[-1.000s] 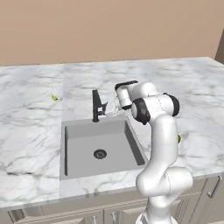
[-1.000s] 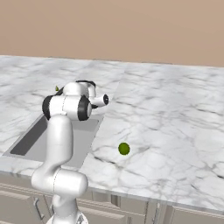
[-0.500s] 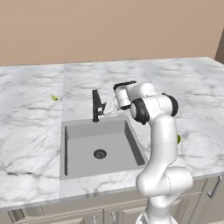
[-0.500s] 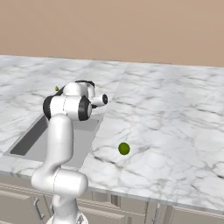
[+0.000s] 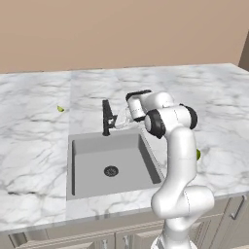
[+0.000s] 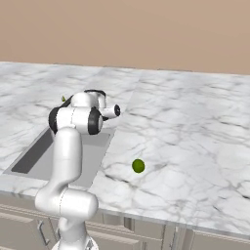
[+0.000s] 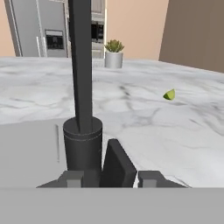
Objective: Turn on the sink faucet. Then move the lime from the counter to the sink. Turn off the sink. Move the vegetable from the sink to the pot next to the stove. Finally move the pot to the front left burner.
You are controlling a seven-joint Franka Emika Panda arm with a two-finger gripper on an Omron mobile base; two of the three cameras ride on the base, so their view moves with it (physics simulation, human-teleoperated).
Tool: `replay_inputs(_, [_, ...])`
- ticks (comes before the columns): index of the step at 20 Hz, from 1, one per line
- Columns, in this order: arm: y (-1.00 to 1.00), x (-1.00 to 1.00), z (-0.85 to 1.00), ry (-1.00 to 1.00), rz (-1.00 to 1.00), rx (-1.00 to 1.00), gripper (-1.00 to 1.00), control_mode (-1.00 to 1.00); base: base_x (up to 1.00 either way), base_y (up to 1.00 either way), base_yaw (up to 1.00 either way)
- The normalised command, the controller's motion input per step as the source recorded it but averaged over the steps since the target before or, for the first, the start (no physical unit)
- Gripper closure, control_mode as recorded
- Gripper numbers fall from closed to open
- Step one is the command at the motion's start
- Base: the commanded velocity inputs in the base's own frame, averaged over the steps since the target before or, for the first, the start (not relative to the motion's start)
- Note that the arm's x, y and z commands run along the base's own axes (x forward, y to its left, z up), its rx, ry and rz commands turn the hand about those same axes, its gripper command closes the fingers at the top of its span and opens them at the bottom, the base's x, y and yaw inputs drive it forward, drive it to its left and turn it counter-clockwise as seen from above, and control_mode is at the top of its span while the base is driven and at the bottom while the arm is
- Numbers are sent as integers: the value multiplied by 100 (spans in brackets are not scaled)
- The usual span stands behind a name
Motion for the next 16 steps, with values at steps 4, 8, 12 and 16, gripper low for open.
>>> replay_inputs(4, [37,0,0,0,-7,0,100,-100,0,0,0])
replay_inputs(8, [40,0,-4,0,-15,0,100,-100,0,0,0])
replay_inputs(12, [39,0,-7,0,-19,0,100,-100,0,0,0])
replay_inputs(16, [29,0,-9,0,-21,0,100,-100,0,0,0])
